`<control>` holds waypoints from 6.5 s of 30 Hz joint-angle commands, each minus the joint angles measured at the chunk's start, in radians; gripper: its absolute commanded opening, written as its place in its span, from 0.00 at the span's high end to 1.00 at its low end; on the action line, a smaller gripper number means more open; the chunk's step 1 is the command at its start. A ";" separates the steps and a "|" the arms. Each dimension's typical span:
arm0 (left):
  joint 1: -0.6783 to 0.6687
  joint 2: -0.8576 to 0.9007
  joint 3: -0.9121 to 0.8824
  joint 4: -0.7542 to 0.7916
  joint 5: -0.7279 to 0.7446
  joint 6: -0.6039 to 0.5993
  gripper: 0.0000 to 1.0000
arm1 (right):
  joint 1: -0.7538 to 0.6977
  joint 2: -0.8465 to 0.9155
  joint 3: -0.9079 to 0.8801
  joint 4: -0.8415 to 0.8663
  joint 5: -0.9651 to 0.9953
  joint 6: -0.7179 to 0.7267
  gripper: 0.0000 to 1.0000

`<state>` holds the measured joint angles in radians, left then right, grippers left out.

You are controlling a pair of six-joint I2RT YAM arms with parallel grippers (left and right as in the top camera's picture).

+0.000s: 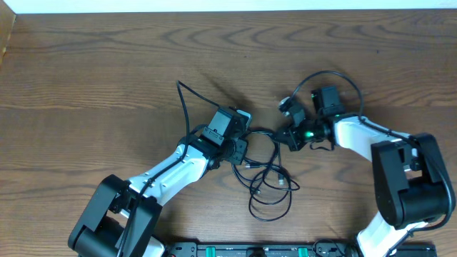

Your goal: Untangle cables

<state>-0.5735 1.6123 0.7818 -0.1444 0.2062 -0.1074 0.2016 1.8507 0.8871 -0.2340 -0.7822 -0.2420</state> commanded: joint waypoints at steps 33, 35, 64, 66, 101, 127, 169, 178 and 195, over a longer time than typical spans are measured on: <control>0.001 0.002 0.007 -0.012 -0.109 -0.074 0.92 | -0.425 -0.082 0.021 -0.032 -0.529 0.090 0.98; 0.001 0.002 0.007 -0.012 -0.104 -0.074 0.92 | -0.370 -0.082 0.021 -0.039 -0.488 0.097 0.89; 0.001 0.002 0.007 -0.012 -0.087 -0.074 0.92 | 0.222 -0.015 0.021 0.322 0.432 1.390 0.68; 0.001 0.002 0.007 -0.012 -0.087 -0.074 0.92 | 0.229 0.018 0.021 0.359 0.436 1.393 0.73; 0.001 -0.149 0.008 0.119 0.355 0.032 0.92 | -0.045 -0.052 0.021 0.373 0.310 1.085 0.99; 0.000 -0.245 0.008 0.110 0.253 0.037 0.92 | -0.164 -0.052 0.021 0.449 -0.537 0.930 0.99; 0.000 -0.235 0.007 0.093 -0.047 0.031 0.92 | -0.067 -0.278 0.021 -0.108 -0.146 0.502 0.32; 0.000 -0.234 0.007 0.104 -0.046 -0.094 0.93 | 0.161 -0.301 0.005 -0.289 0.184 0.364 0.32; 0.001 -0.234 0.007 -0.002 -0.200 -0.131 0.92 | 0.285 -0.473 0.059 -0.353 0.233 0.401 0.99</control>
<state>-0.5735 1.3727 0.7837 -0.1085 0.1356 -0.2256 0.5430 1.5051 0.8967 -0.5869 -0.4316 0.1497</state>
